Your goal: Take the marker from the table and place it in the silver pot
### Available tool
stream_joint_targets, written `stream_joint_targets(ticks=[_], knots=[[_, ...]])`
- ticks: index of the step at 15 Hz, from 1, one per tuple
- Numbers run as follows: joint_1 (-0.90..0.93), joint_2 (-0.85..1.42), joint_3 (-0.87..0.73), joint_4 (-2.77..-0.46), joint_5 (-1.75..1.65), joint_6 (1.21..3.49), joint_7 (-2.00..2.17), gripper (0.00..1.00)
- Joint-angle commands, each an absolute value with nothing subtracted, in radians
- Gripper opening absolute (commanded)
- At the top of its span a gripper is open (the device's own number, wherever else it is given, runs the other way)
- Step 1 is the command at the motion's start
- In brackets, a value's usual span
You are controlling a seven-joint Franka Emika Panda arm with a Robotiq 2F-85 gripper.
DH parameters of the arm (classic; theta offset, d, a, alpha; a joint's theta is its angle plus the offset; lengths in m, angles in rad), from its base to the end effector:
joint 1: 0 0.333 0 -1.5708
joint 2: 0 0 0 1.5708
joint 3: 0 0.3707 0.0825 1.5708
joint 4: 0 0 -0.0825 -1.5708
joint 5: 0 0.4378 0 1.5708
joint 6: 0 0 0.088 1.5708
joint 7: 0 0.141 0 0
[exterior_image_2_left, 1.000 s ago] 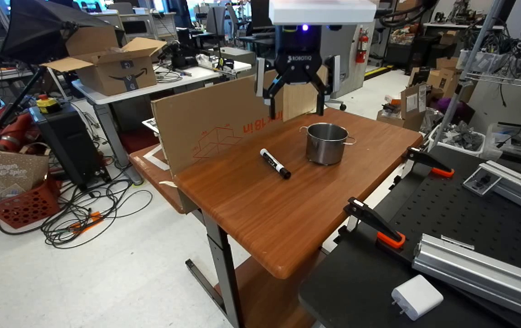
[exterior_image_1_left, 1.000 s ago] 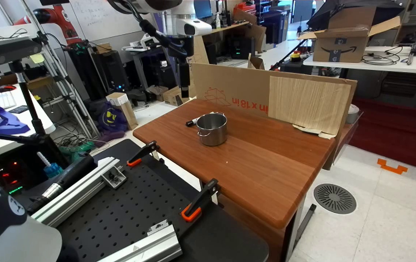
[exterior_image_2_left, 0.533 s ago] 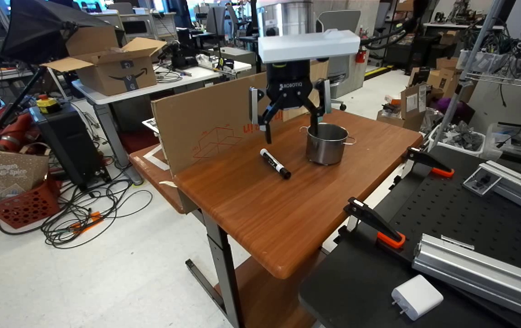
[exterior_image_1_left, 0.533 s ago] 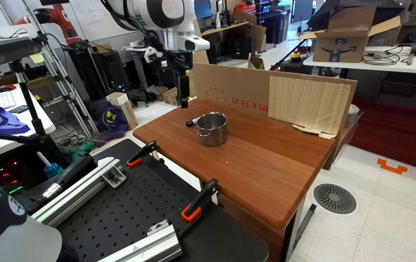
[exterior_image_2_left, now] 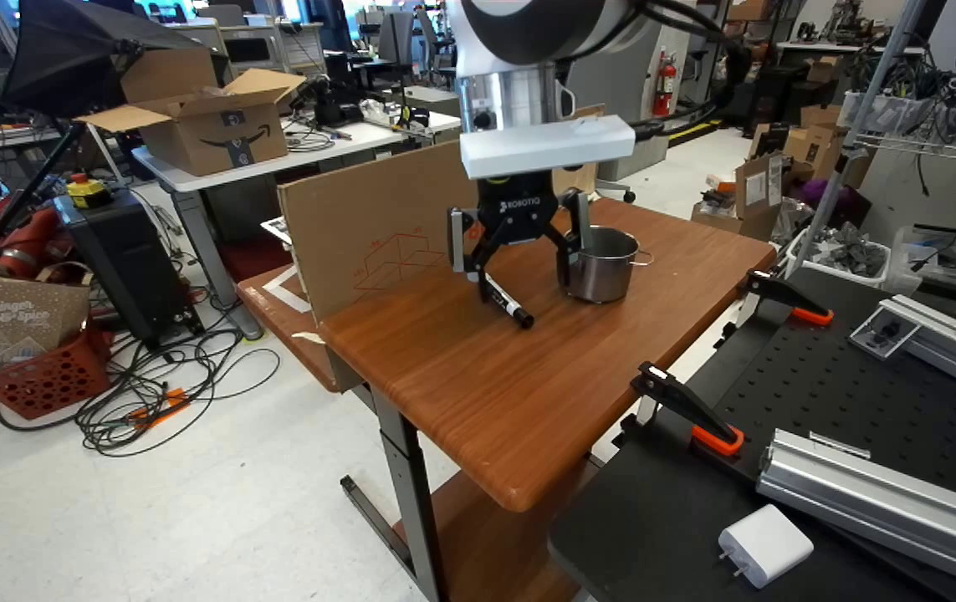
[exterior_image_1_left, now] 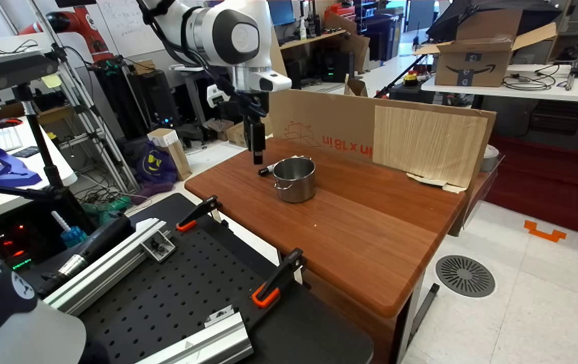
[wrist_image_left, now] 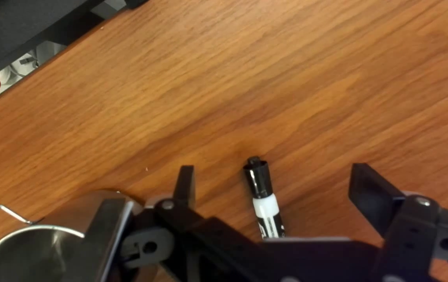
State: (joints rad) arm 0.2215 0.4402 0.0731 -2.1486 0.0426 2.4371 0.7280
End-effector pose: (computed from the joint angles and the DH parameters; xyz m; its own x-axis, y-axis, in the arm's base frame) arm 0.5721 0.1762 0.1520 0.8784 -0.4541 -0.1486 -0.4503 -0.8908 0.0608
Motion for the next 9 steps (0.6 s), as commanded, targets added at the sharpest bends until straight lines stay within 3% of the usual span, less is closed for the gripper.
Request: stream_joint_targets(ticks=[1,9], knots=[[0.26,0.489,0.038,-2.117,0.012,2.449,0.745,1.0],[0.283,0.579,-0.002,-2.054,-0.003,2.446,0.75,1.0]])
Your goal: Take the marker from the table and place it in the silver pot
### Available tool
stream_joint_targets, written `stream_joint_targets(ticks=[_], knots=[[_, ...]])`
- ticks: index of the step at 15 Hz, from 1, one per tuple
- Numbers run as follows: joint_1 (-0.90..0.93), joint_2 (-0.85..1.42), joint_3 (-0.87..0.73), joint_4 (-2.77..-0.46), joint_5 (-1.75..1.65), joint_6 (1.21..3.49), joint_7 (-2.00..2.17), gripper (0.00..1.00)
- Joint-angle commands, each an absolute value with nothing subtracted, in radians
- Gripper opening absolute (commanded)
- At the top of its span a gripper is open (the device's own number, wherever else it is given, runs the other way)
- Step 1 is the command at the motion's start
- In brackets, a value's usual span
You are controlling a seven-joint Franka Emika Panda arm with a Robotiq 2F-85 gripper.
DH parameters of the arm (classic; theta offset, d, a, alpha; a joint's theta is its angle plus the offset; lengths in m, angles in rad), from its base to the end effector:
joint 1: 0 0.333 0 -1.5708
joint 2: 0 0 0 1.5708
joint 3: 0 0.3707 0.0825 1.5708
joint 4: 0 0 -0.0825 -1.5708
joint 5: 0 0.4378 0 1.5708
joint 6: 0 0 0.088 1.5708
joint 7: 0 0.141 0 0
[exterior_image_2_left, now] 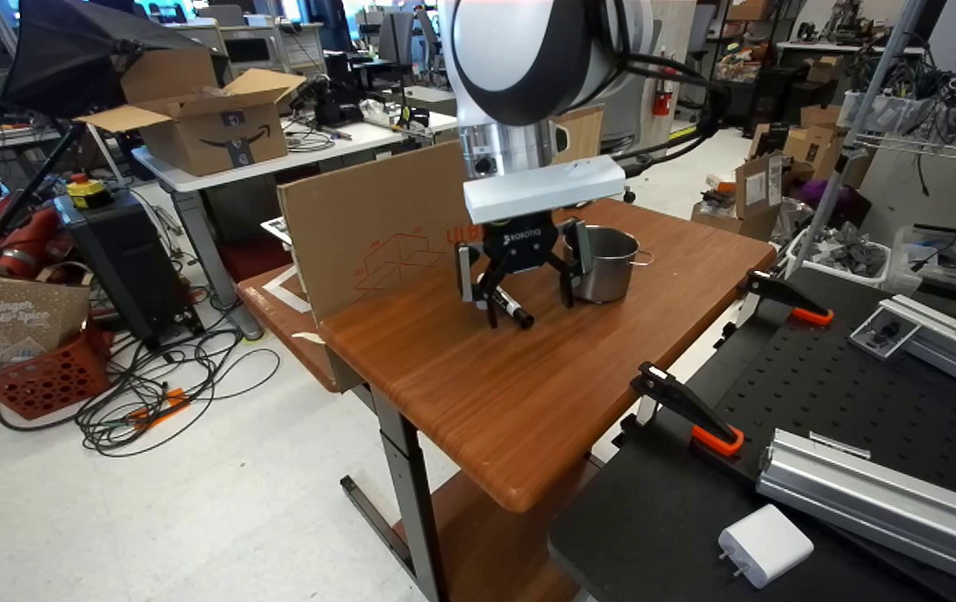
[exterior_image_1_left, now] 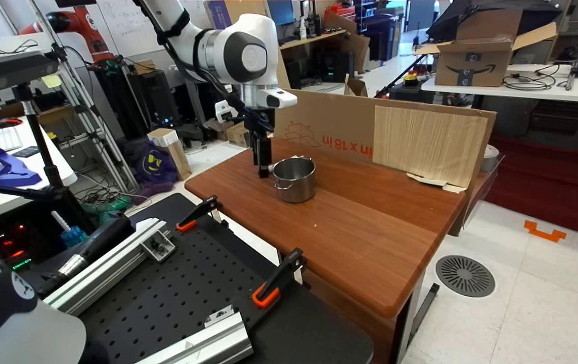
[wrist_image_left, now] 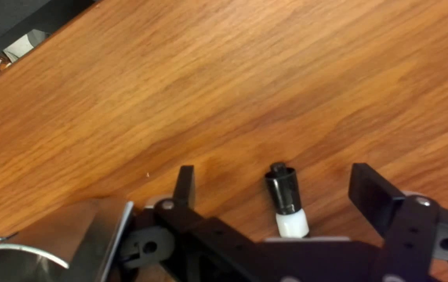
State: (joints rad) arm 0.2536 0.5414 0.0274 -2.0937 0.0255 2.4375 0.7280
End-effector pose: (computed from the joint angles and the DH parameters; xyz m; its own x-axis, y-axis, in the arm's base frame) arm 0.5808 0.1691 0.1100 0.8750 -0.4554 -0.1643 -0.4424 -0.8899 0.1110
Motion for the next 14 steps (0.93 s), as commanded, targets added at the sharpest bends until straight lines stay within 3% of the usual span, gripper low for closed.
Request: stream_joint_targets(ticks=[1,2,3,12,13,14], knots=[[0.287,0.591,-0.008,-2.042,-0.008,2.444,0.75,1.0],[0.294,0.601,-0.015,-2.033,-0.016,2.448,0.754,0.75],[0.298,0.608,-0.019,-2.024,-0.02,2.445,0.752,0.74],[0.322,0.612,-0.033,-1.999,-0.048,2.436,0.75,0.06],[0.322,0.606,-0.031,-2.002,-0.049,2.435,0.748,0.02],[0.322,0.604,-0.03,-2.004,-0.049,2.436,0.746,0.06]])
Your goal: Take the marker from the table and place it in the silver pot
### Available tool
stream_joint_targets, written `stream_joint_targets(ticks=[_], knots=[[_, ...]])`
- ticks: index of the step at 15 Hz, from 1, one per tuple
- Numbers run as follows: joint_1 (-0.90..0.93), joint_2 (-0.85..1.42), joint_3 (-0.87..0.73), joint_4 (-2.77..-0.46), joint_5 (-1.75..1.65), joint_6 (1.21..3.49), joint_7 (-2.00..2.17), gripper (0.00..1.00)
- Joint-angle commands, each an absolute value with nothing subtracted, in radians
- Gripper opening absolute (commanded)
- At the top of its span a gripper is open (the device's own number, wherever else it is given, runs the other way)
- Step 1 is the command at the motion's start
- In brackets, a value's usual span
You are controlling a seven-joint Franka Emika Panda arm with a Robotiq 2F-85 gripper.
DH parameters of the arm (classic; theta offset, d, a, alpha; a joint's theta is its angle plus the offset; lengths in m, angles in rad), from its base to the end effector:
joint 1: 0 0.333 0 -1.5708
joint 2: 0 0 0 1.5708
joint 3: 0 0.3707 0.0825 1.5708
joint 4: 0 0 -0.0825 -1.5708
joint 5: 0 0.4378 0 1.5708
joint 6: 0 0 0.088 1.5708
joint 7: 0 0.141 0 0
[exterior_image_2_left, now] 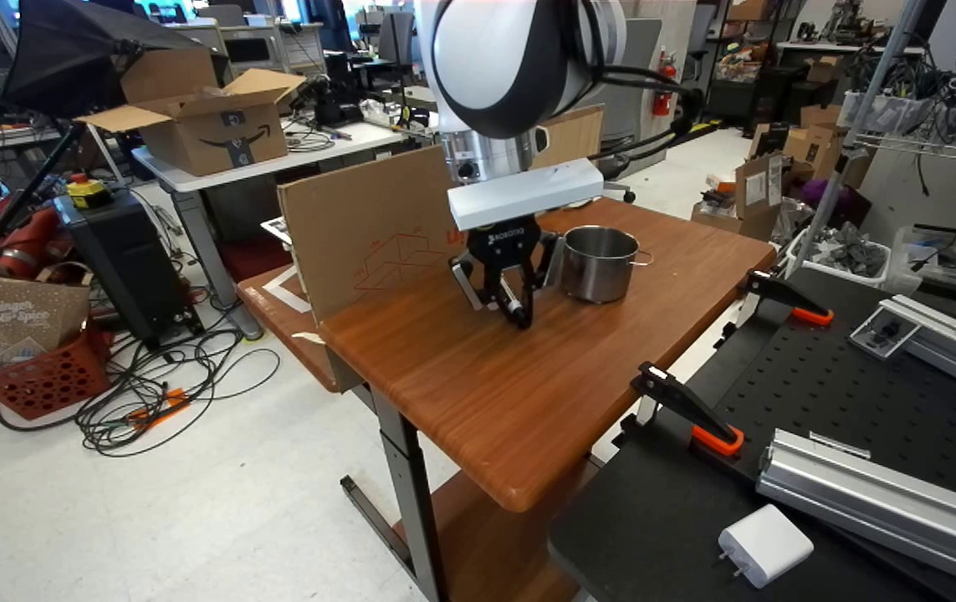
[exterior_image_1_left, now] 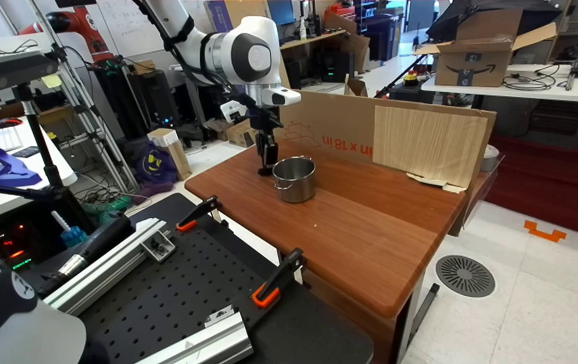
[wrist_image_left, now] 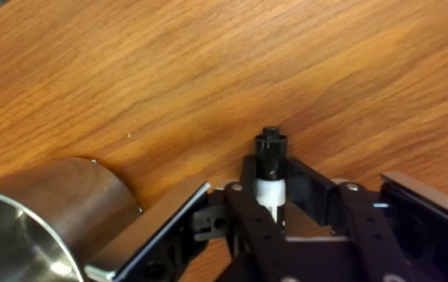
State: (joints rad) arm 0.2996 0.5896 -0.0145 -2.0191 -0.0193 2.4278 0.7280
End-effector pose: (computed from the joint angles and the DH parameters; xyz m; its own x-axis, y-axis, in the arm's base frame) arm 0.6042 0.1763 0.1056 0.9006 -0.4171 -0.1225 -0.4016 -0.9061 0.1331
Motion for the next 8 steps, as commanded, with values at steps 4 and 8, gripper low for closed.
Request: stream_joint_targets(ticks=[4,8], knots=[[0.334,0.572,-0.023,-2.03,-0.051,2.449,0.741,0.06],[0.331,0.528,0.003,-2.052,-0.03,2.44,0.705,0.06]])
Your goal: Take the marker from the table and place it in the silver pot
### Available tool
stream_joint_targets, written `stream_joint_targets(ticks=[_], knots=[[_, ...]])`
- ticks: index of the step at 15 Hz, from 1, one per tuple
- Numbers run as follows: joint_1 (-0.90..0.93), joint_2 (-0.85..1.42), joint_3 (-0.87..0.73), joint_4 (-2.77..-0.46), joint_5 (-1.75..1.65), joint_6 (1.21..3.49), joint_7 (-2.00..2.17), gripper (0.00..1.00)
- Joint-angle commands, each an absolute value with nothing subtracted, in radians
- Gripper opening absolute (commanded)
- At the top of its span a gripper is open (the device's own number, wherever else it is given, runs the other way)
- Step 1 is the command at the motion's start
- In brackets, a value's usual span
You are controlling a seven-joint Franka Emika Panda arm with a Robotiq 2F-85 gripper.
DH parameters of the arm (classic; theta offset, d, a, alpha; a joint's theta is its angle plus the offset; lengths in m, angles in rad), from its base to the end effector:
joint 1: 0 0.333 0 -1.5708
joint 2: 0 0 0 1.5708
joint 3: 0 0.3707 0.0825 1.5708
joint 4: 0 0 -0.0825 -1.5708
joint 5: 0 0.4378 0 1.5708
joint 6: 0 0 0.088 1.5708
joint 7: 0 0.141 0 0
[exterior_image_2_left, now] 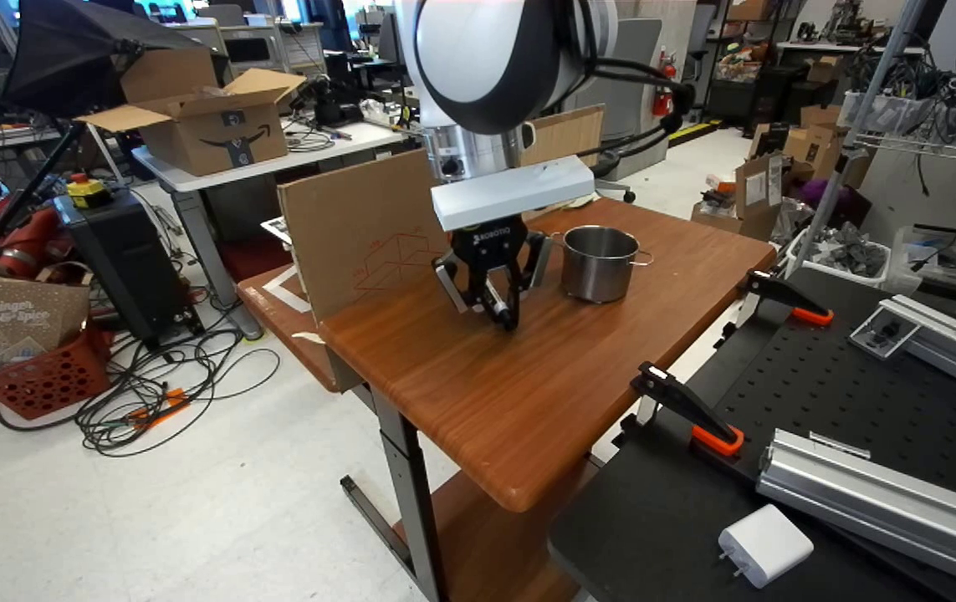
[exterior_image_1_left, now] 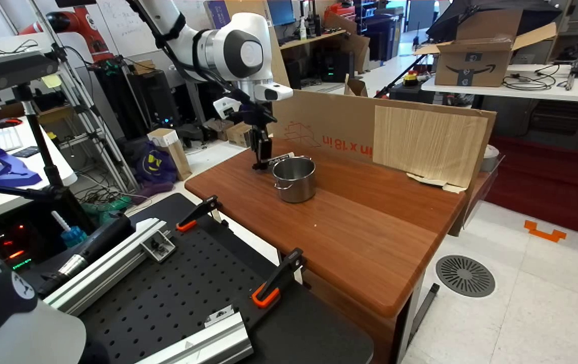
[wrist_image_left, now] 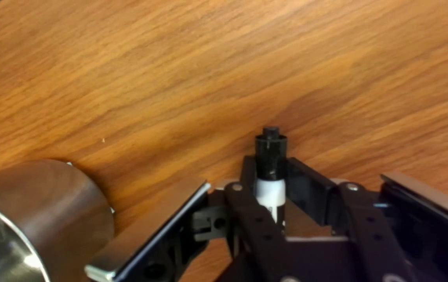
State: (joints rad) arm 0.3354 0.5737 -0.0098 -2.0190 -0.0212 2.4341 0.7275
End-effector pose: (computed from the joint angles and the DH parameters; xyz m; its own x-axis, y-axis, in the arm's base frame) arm 0.6008 0.2021 0.1160 0.9196 -0.3779 -0.1072 -0.3658 -0.9233 0.1174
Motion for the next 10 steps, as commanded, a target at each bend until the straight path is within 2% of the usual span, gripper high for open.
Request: stream_joint_targets(ticks=[1,10], knots=[[0.319,0.514,0.017,-2.055,-0.015,2.423,0.684,0.06],[0.204,0.321,0.068,-2.194,0.144,2.397,0.498,0.06]])
